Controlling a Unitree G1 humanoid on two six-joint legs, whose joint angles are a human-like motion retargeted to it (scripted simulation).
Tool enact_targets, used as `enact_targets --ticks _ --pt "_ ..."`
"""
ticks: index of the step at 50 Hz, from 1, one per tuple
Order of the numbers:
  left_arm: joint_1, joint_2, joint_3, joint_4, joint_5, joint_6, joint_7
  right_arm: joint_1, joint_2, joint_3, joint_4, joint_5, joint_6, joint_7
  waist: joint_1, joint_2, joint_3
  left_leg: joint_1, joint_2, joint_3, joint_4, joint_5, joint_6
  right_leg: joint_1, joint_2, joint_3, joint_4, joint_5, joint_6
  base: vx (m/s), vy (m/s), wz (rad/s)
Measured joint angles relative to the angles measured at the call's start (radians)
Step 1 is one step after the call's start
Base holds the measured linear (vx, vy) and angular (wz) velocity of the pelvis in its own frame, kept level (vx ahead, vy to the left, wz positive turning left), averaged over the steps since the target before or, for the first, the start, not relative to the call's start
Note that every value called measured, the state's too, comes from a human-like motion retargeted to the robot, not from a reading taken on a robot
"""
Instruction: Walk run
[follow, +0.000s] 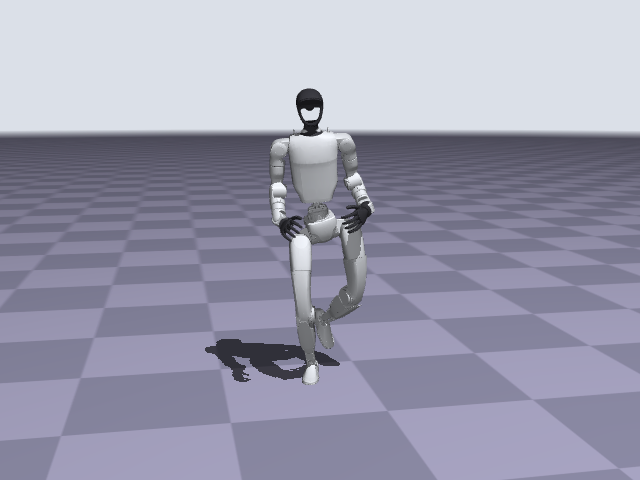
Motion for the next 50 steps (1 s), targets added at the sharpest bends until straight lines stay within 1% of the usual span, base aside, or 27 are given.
enact_targets --ticks 3,5,8,10,12,13,14,15,17,18,20,22,24,25,27,29,30,31,32,35,37,40,43,45,48,49,50 --pt "0.064 -0.031 0.023 0.084 -0.073 -0.030 -0.045 -0.062 0.015 0.053 -0.112 0.047 0.015 0.067 0.144 0.006 -0.025 -0.228 0.086 -0.010 -0.038 -0.159 0.026 0.215 0.081 -0.088 -0.189 0.052 0.050 1.71 -0.03 -0.05" --pt "0.117 0.000 0.063 0.061 -0.109 -0.055 -0.041 -0.073 0.001 0.093 -0.222 0.022 0.049 0.109 0.242 0.005 -0.016 -0.315 0.126 0.017 -0.208 -0.201 0.045 0.383 0.164 -0.081 -0.352 0.241 0.122 1.93 -0.17 -1.06" --pt "0.178 0.066 0.088 -0.012 -0.130 -0.074 -0.001 -0.043 0.012 0.094 -0.335 0.021 0.101 0.132 0.373 -0.001 0.032 -0.346 0.116 -0.019 -0.579 -0.226 0.030 0.575 0.205 -0.126 -0.467 0.645 0.229 1.84 -0.19 -1.06" --pt "0.153 0.085 0.077 -0.037 -0.129 -0.074 0.022 -0.017 0.022 0.076 -0.348 0.048 0.100 0.122 0.406 0.006 0.060 -0.351 0.116 -0.086 -0.740 -0.239 0.026 0.652 0.244 -0.122 -0.434 0.760 0.238 1.50 -0.19 -0.11" --pt "0.071 0.111 0.050 -0.041 -0.102 -0.066 0.036 0.015 0.029 0.033 -0.297 0.037 0.096 0.128 0.395 0.054 0.082 -0.361 0.150 -0.154 -0.723 -0.206 0.028 0.657 0.302 -0.171 -0.284 0.764 0.182 2.13 -0.19 0.47" --pt "0.027 0.125 0.030 -0.040 -0.084 -0.065 0.039 0.033 0.026 0.005 -0.256 0.019 0.097 0.135 0.399 0.078 0.095 -0.367 0.160 -0.167 -0.652 -0.193 0.094 0.640 0.306 -0.210 -0.169 0.740 0.145 1.89 -0.27 0.46" --pt "-0.015 0.138 0.018 -0.034 -0.071 -0.065 0.038 0.054 0.025 -0.016 -0.201 -0.006 0.100 0.133 0.375 0.087 0.096 -0.385 0.181 -0.182 -0.523 -0.265 0.118 0.594 0.307 -0.225 -0.051 0.711 0.135 1.86 -0.35 0.60" --pt "-0.056 0.149 0.009 -0.024 -0.060 -0.065 0.037 0.076 0.023 -0.035 -0.139 -0.036 0.104 0.127 0.336 0.087 0.090 -0.410 0.207 -0.197 -0.367 -0.378 0.121 0.535 0.306 -0.230 0.068 0.680 0.137 2.47 -0.35 0.35" --pt "-0.120 0.133 -0.054 0.014 -0.083 -0.041 0.008 0.183 0.019 -0.056 -0.024 -0.078 0.121 0.105 0.302 0.111 0.092 -0.303 0.211 -0.230 -0.290 -0.498 0.080 0.374 0.294 -0.156 0.325 0.564 0.160 2.73 -0.27 0.05" --pt "-0.158 0.110 -0.067 0.022 -0.120 -0.021 -0.032 0.233 0.007 -0.053 -0.003 -0.072 0.100 0.116 0.235 0.125 0.072 -0.250 0.170 -0.269 -0.316 -0.534 0.068 0.247 0.297 -0.125 0.419 0.502 0.197 2.25 -0.21 0.40" --pt "-0.225 0.081 -0.121 -0.001 -0.180 0.011 -0.077 0.315 -0.032 -0.069 0.002 -0.017 0.033 0.112 0.106 0.125 0.022 -0.142 0.117 -0.243 -0.412 -0.548 0.047 0.032 0.235 -0.084 0.491 0.381 0.207 1.86 -0.18 0.41" --pt "-0.250 0.131 -0.189 -0.107 -0.174 0.030 -0.089 0.376 -0.080 -0.130 -0.037 0.064 -0.045 0.055 0.048 0.144 0.004 0.021 0.064 -0.223 -0.578 -0.419 0.022 -0.062 0.149 -0.168 0.387 0.316 0.110 1.99 -0.18 0.27" --pt "-0.253 0.158 -0.231 -0.193 -0.139 0.047 -0.075 0.425 -0.109 -0.182 -0.078 0.112 -0.079 -0.020 -0.019 0.180 -0.009 0.157 0.071 -0.210 -0.673 -0.180 -0.044 -0.114 0.089 -0.285 0.204 0.278 0.026 1.57 -0.14 0.65" --pt "-0.245 0.161 -0.246 -0.232 -0.125 0.056 -0.063 0.445 -0.119 -0.199 -0.097 0.119 -0.083 -0.058 -0.053 0.196 -0.011 0.209 0.071 -0.232 -0.705 -0.027 -0.091 -0.127 0.089 -0.312 0.080 0.264 0.009 1.54 -0.24 0.75" --pt "-0.211 0.142 -0.250 -0.258 -0.136 0.073 -0.022 0.436 -0.122 -0.202 -0.123 0.079 -0.054 -0.098 -0.136 0.190 0.005 0.292 0.061 -0.224 -0.706 0.206 -0.139 -0.118 0.116 -0.246 -0.171 0.230 0.045 2.06 -0.44 0.53" --pt "-0.187 0.092 -0.199 -0.241 -0.160 0.092 -0.005 0.363 -0.104 -0.158 -0.126 0.049 -0.027 -0.116 -0.164 0.133 0.028 0.342 0.004 -0.177 -0.620 0.275 -0.137 -0.097 0.119 -0.122 -0.305 0.222 0.037 2.07 -0.41 -0.50" --pt "-0.178 0.064 -0.159 -0.225 -0.175 0.101 -0.005 0.311 -0.086 -0.123 -0.118 0.049 -0.020 -0.120 -0.162 0.095 0.039 0.350 -0.026 -0.135 -0.551 0.269 -0.140 -0.086 0.103 -0.069 -0.329 0.245 0.030 1.95 -0.26 -0.94" --pt "-0.171 0.015 -0.109 -0.183 -0.178 0.095 -0.003 0.255 -0.071 -0.073 -0.111 0.065 -0.024 -0.115 -0.154 0.073 0.047 0.323 -0.017 -0.085 -0.437 0.230 -0.117 -0.076 0.114 -0.053 -0.268 0.187 -0.039 1.80 -0.15 -0.93" --pt "-0.163 -0.035 -0.054 -0.137 -0.178 0.092 -0.008 0.200 -0.059 -0.024 -0.106 0.081 -0.024 -0.106 -0.138 0.052 0.046 0.291 -0.011 -0.035 -0.328 0.182 -0.085 -0.069 0.107 -0.033 -0.193 0.129 -0.068 1.85 -0.10 -0.86" --pt "-0.073 -0.169 0.083 0.009 -0.182 0.083 -0.074 0.078 -0.023 0.039 -0.108 0.112 -0.020 -0.025 -0.034 0.020 0.024 0.089 0.023 -0.023 0.023 -0.007 0.019 0.028 0.022 -0.026 0.010 -0.032 0.026 2.62 -0.08 -0.12" --pt "-0.010 -0.178 0.073 0.081 -0.254 0.063 -0.098 0.004 0.015 0.067 -0.132 0.119 -0.011 0.025 0.085 0.005 -0.015 -0.079 0.084 0.030 0.080 -0.119 0.046 0.143 0.029 -0.037 -0.076 -0.065 0.065 2.30 0.00 0.03" --pt "0.077 -0.097 0.104 0.101 -0.301 0.037 -0.175 -0.063 0.023 0.129 -0.222 0.115 0.034 0.090 0.211 0.036 -0.011 -0.271 0.131 0.035 -0.098 -0.224 0.059 0.372 0.168 -0.091 -0.321 0.118 0.128 1.95 -0.02 -0.38" --pt "0.163 0.001 0.138 0.028 -0.268 -0.013 -0.143 -0.065 0.008 0.151 -0.323 0.072 0.078 0.121 0.343 0.016 0.026 -0.345 0.110 0.028 -0.472 -0.256 0.070 0.553 0.221 -0.087 -0.455 0.529 0.249 1.49 -0.18 -1.04" --pt "0.160 0.025 0.127 -0.009 -0.225 -0.042 -0.113 -0.061 0.006 0.128 -0.336 0.053 0.105 0.102 0.412 -0.001 0.047 -0.365 0.103 -0.015 -0.681 -0.243 0.091 0.643 0.215 -0.170 -0.471 0.708 0.304 2.07 -0.13 -0.57" --pt "0.009 0.107 0.078 -0.033 -0.089 -0.045 -0.083 -0.052 0.009 0.034 -0.220 -0.046 0.144 0.054 0.433 0.052 0.093 -0.377 0.119 -0.163 -0.710 -0.113 0.111 0.653 0.303 -0.136 -0.259 0.752 0.266 1.87 -0.16 0.30" --pt "-0.051 0.146 0.069 -0.039 -0.033 -0.038 -0.075 -0.040 0.020 0.007 -0.166 -0.081 0.152 0.065 0.408 0.065 0.101 -0.382 0.117 -0.191 -0.601 -0.182 0.142 0.618 0.310 -0.157 -0.141 0.726 0.263 2.01 -0.28 0.88" --pt "-0.112 0.185 0.061 -0.045 0.025 -0.031 -0.067 -0.024 0.036 -0.019 -0.110 -0.113 0.157 0.082 0.367 0.068 0.104 -0.391 0.103 -0.216 -0.452 -0.324 0.188 0.569 0.300 -0.189 -0.015 0.696 0.268 2.10 -0.28 0.98"
